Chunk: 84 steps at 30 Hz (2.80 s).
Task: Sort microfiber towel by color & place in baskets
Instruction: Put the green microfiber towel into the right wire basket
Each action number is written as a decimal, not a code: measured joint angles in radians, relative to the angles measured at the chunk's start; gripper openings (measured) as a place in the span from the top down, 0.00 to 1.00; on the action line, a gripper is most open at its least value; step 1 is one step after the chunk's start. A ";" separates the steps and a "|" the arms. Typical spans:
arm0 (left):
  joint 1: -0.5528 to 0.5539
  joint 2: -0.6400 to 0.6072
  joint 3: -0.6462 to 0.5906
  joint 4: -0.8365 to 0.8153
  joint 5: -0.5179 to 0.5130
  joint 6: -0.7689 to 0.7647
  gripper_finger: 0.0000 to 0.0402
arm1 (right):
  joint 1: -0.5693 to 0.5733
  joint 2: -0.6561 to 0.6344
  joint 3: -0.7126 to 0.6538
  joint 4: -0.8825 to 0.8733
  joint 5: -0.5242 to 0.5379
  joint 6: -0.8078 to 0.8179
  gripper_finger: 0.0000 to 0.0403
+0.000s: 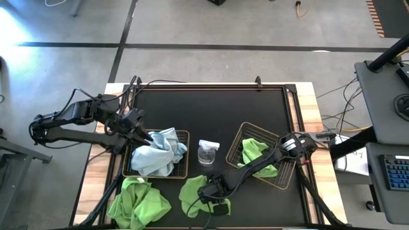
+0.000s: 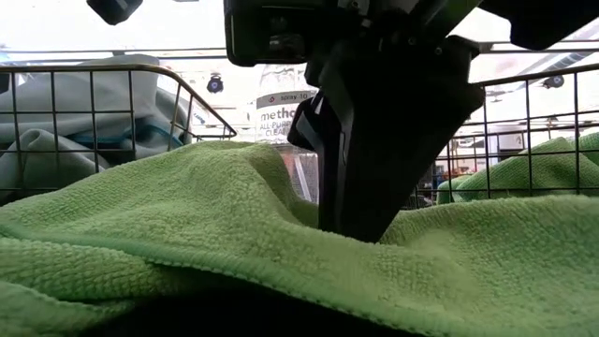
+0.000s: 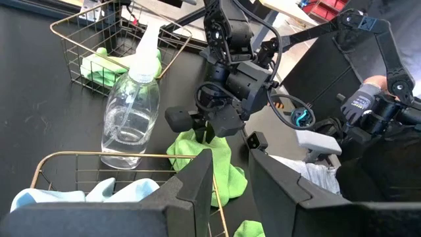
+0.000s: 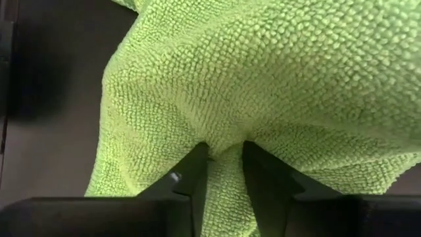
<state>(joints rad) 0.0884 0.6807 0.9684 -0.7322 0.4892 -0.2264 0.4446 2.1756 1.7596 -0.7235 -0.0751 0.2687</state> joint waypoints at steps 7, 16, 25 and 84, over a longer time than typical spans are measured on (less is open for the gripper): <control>0.000 0.000 0.000 0.000 0.000 0.000 0.79 | 0.000 0.000 0.000 0.000 -0.002 0.009 0.94; 0.000 0.000 0.000 0.000 0.000 0.000 0.79 | 0.000 0.000 0.015 -0.004 -0.009 0.035 0.98; 0.000 0.000 0.000 0.000 0.000 0.000 0.79 | 0.002 -0.061 0.134 -0.010 -0.003 0.061 0.98; 0.000 -0.037 0.000 -0.040 0.000 -0.019 0.79 | 0.110 -0.402 0.588 -0.857 0.838 0.354 0.98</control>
<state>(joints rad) 0.0887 0.6433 0.9688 -0.7723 0.4896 -0.2451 0.5545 1.7736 2.3480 -1.5805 0.7625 0.6226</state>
